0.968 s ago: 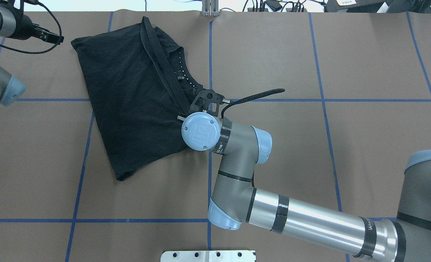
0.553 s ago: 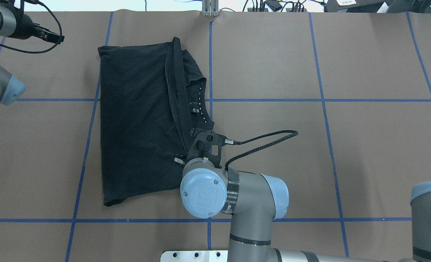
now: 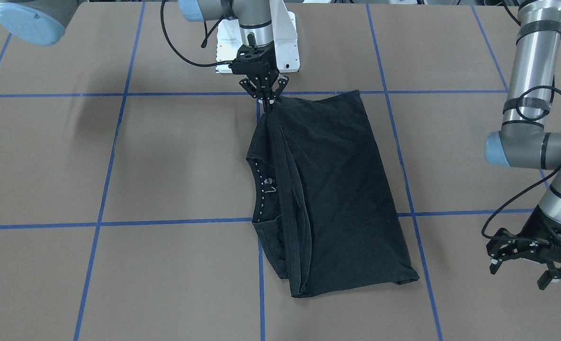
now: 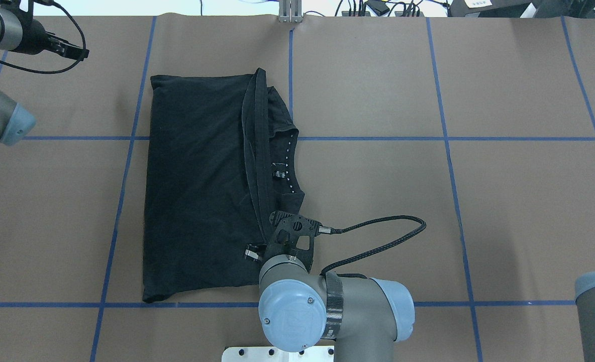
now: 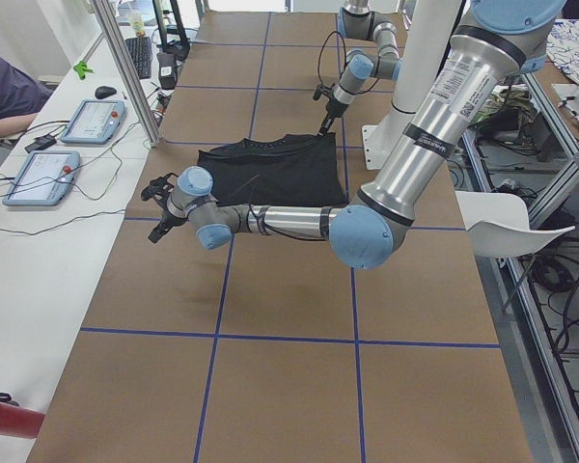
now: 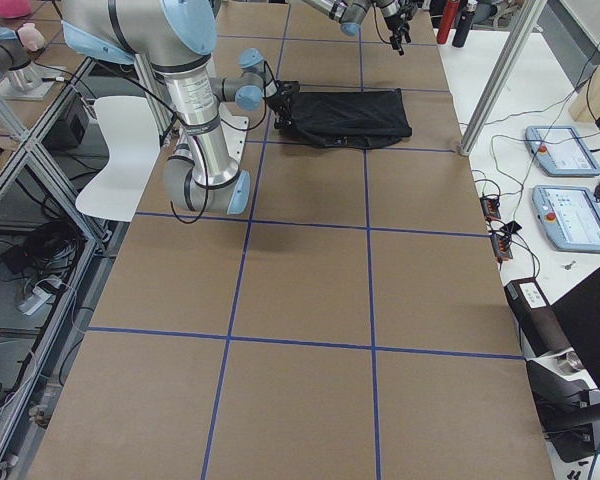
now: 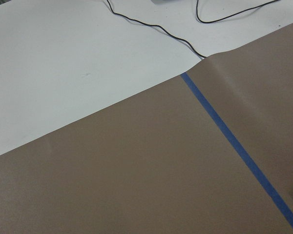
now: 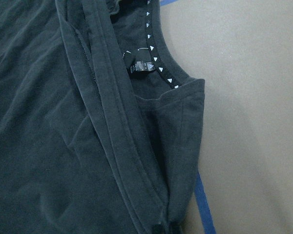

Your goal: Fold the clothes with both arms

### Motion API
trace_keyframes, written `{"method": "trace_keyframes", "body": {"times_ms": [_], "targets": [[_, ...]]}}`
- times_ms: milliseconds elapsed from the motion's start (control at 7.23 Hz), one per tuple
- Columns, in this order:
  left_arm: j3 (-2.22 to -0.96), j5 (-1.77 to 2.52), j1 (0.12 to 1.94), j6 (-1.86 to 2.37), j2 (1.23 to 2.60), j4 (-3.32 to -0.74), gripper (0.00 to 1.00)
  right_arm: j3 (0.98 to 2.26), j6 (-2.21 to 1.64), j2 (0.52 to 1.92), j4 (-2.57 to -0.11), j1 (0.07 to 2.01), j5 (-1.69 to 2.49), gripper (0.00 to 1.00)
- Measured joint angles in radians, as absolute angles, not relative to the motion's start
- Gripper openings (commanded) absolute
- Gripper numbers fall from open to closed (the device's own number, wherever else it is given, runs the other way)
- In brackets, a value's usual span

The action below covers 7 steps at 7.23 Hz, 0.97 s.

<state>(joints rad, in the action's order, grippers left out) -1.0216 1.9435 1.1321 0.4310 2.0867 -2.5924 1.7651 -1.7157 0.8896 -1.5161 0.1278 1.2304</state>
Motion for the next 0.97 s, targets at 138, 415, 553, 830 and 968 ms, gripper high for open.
{"method": "trace_keyframes", "body": {"times_ms": [138,415,553,830,968], "targets": [[-1.022,1.944,1.132,0.431,2.087,-2.592,1.0,1.766,-1.703,0.887,-1.53,0.137,1.237,1.0],[-1.022,1.944,1.132,0.431,2.088,-2.592,1.0,1.776,-1.609,0.871,-1.594,0.208,1.335,1.0],[-1.022,1.944,1.132,0.431,2.088,-2.592,1.0,1.775,-1.528,0.866,-1.609,0.259,1.403,1.0],[-1.022,1.944,1.132,0.431,2.088,-2.592,1.0,1.748,-1.373,0.85,-1.615,0.36,1.498,1.0],[-1.022,1.944,1.132,0.432,2.088,-2.593,1.0,1.684,-1.332,0.8,-1.614,0.406,1.514,1.0]]}}
